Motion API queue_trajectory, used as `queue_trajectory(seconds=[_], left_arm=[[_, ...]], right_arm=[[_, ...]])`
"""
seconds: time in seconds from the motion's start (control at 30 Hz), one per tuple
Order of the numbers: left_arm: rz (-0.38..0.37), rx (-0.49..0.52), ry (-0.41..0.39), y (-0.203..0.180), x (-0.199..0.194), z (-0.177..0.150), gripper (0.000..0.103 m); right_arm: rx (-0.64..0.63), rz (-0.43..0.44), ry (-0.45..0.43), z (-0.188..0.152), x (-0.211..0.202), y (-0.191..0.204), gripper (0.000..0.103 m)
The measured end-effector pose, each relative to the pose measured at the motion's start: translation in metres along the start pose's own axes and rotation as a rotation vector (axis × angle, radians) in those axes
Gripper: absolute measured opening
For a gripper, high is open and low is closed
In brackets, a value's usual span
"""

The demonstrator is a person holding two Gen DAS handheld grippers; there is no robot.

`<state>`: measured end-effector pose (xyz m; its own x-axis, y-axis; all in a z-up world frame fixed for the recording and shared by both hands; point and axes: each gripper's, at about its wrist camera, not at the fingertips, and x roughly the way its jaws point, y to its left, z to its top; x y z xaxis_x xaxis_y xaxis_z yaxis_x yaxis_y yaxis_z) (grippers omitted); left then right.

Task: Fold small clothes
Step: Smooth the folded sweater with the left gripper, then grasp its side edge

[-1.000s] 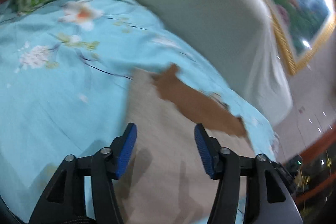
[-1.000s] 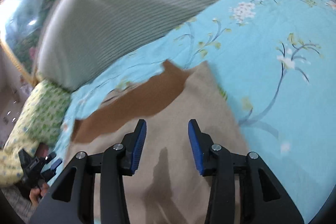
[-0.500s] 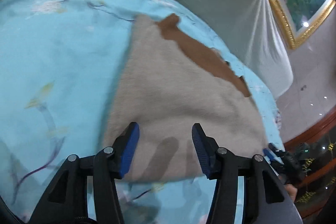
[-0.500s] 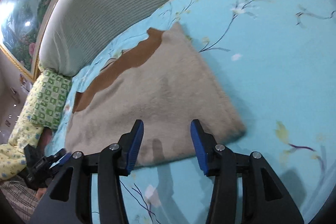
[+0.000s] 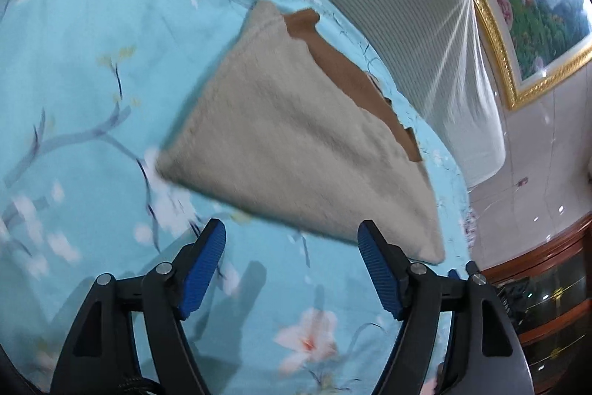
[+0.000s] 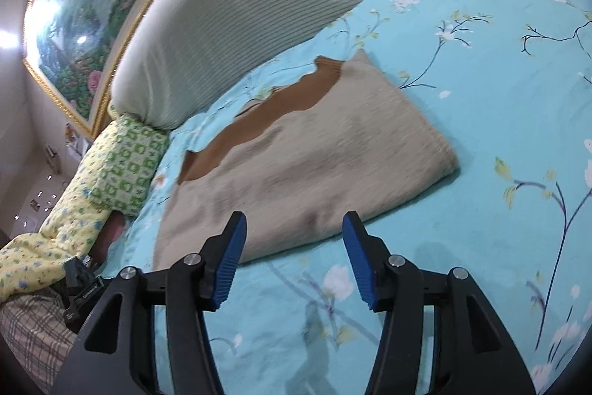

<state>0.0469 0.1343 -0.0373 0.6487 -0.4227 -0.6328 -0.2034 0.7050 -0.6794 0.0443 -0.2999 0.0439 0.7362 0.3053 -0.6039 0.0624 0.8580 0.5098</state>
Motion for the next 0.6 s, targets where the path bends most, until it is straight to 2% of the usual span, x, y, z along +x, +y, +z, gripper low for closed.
queue_trajectory(seconds=[0.13,0.33,0.6], left_arm=[[-0.037,-0.051,0.006,-0.003,0.009,-0.012,0.075],[-0.066,-0.147,-0.039,-0.006,0.029,-0.015,0.080],[-0.023,-0.188,-0.173,0.001,0.053,0.030,0.080]], right_arm=[[0.001,0.022,-0.004,-0.009,-0.007,0.005,0.058],[0.013,0.030,0.010,-0.019,-0.005,0.008,0.059],[0.012,0.036,0.030,-0.018,0.001,0.011,0.059]])
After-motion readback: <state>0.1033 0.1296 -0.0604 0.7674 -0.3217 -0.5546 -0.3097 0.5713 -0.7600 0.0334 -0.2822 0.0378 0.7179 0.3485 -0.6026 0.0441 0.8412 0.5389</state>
